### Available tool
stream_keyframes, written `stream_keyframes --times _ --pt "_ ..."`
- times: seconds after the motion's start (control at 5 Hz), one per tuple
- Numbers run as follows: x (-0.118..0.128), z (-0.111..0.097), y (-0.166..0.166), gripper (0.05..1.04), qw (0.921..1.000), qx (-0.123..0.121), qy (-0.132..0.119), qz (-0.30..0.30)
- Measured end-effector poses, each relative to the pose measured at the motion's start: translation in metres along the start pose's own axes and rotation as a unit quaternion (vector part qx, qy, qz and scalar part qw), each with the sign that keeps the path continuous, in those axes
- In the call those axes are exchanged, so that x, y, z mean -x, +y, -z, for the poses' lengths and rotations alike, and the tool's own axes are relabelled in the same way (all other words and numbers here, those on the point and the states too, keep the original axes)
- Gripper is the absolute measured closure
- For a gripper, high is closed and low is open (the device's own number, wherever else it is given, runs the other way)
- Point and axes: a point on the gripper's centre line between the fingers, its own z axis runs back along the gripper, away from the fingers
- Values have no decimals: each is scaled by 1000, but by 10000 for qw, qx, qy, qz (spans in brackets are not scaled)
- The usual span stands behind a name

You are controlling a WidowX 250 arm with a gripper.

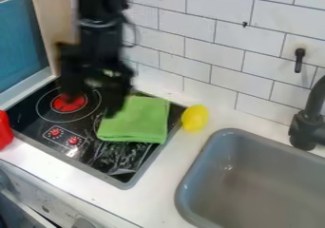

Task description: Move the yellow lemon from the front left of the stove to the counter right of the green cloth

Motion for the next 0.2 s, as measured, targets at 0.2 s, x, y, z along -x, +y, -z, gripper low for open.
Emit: stream_keyframes --times 0.2 --pt "35 12 48 74 9996 21 4 -296"
